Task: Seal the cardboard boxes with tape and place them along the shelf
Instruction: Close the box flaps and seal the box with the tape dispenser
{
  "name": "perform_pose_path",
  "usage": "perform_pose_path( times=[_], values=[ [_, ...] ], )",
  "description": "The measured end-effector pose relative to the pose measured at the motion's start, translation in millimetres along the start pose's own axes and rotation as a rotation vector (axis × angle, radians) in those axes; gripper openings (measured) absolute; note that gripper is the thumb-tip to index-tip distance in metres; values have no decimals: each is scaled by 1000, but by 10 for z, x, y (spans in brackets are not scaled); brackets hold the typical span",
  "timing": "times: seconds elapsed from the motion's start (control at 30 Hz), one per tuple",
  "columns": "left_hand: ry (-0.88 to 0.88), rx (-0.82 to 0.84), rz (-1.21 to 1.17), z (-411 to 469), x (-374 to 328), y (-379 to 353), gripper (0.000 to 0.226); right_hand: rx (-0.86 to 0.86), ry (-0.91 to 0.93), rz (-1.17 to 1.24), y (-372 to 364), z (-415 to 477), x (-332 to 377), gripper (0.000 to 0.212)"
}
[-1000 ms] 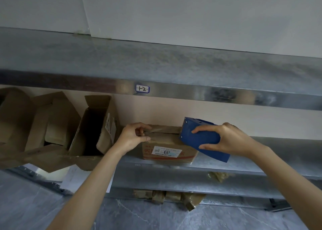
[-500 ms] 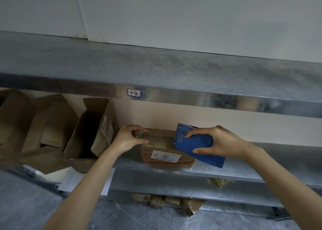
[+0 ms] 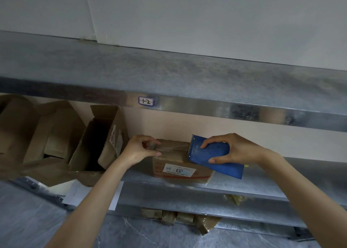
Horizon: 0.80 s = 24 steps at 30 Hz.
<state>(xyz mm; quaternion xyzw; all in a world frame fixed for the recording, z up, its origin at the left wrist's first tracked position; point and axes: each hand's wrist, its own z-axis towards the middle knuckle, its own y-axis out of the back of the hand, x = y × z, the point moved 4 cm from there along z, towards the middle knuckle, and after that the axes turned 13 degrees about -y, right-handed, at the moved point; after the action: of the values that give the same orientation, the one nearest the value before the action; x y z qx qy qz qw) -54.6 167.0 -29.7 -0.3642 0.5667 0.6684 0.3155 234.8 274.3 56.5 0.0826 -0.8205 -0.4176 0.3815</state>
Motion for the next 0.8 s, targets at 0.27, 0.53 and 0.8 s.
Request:
perform_pose_path(
  times=[0.27,0.53,0.8],
  values=[
    [-27,4,-6,-34,5,17,27,50,-22,8,43,76,-6,41],
    [-22,29,-67,-11,23,10,26,94,-62,9,55,104,-32,38],
    [90,9,-337,-23,89,99,35,109,-69,17,50,115,-45,42]
  ],
)
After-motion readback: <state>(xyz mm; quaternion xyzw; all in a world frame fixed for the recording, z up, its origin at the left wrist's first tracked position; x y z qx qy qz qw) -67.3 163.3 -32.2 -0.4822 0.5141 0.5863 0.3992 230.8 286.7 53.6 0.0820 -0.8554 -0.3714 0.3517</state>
